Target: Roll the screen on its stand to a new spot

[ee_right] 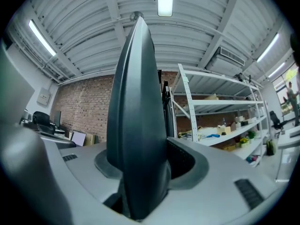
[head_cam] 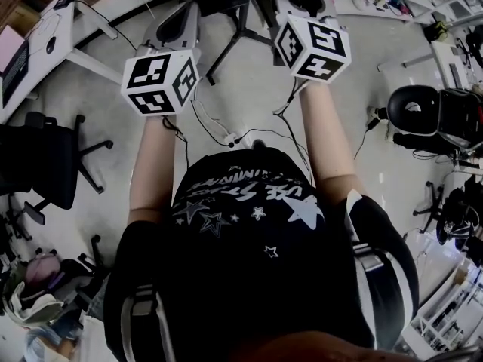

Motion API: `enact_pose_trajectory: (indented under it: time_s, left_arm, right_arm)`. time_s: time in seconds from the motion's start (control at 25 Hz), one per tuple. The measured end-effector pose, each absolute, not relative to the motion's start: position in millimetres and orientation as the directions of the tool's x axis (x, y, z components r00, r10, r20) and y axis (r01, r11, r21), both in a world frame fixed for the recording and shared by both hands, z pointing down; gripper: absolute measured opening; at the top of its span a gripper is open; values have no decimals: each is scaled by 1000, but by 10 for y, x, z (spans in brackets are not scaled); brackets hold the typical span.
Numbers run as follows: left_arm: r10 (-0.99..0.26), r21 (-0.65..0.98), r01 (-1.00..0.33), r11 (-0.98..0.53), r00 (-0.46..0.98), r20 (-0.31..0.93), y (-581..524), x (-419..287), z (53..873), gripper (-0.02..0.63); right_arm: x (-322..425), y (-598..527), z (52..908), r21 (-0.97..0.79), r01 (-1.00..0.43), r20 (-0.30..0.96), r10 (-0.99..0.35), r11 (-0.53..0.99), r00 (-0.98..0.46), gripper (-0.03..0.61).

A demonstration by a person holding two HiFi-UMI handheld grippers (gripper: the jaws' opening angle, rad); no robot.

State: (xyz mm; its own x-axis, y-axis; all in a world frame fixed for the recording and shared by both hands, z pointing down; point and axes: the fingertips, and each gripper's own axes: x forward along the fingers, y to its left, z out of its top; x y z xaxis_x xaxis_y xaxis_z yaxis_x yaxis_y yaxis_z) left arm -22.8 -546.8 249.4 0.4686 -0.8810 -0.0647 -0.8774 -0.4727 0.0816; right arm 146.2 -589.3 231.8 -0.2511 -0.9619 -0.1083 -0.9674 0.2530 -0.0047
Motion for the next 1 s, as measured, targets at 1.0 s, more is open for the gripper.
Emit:
enact_pose_trajectory:
  time_s: [1.0]
  left_arm:
    - [-781, 127, -773, -622, 624, -29, -4764, -584, 2776, 8]
  right_arm:
    - [862, -5162, 2315, -18, -981, -140, -972, 195, -190, 218]
